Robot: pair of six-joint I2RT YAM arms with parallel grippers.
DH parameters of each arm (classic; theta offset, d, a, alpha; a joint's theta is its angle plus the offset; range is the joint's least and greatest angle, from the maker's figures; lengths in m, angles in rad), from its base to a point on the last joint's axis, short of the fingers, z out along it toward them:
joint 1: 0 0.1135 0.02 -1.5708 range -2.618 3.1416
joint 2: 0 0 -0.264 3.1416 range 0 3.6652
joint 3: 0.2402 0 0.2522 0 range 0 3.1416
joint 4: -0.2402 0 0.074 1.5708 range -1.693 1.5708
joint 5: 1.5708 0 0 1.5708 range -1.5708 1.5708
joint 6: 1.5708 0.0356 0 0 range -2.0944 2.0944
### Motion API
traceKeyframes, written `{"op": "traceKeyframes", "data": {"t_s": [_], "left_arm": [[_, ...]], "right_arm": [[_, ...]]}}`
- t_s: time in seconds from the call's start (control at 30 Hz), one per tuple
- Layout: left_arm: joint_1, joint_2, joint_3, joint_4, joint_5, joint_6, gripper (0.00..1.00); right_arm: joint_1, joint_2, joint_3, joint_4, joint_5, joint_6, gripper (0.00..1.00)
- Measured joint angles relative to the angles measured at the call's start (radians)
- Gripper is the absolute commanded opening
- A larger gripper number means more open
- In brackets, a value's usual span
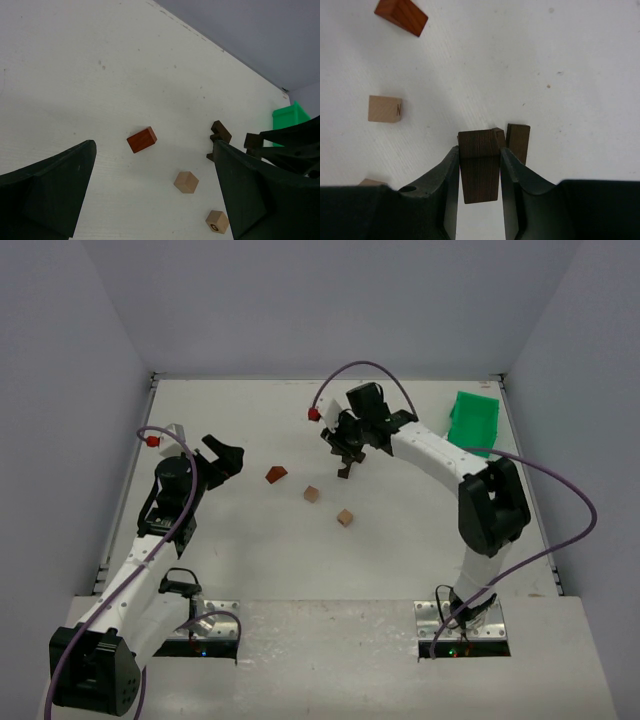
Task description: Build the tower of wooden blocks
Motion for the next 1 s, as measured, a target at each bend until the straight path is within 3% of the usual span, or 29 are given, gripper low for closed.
{"op": "traceKeyframes", "data": {"t_s": [0.1, 0.37, 0.67, 1.0], "left_arm": [[0.0, 0.0, 0.0, 0.002, 0.0, 0.0, 1.0], [0.0, 0.0, 0.0, 0.001, -0.001, 0.0, 1.0], [0.0, -0.001, 0.0, -0.004, -0.003, 0.0, 1.0], [0.0, 0.0, 0.0, -0.004, -0.004, 0.0, 1.0]], "right_arm": [[0.014, -0.081, 0.017, -0.009, 0.084, 0.104, 0.08], [-0.009, -0.1, 0.073, -0.2, 0.514, 0.421, 0.08], [-0.141, -0.058, -0.09, -0.269, 0.523, 0.586, 0.04], [-0.172, 0.059, -0.101, -0.261, 0.526, 0.72, 0.08]]}}
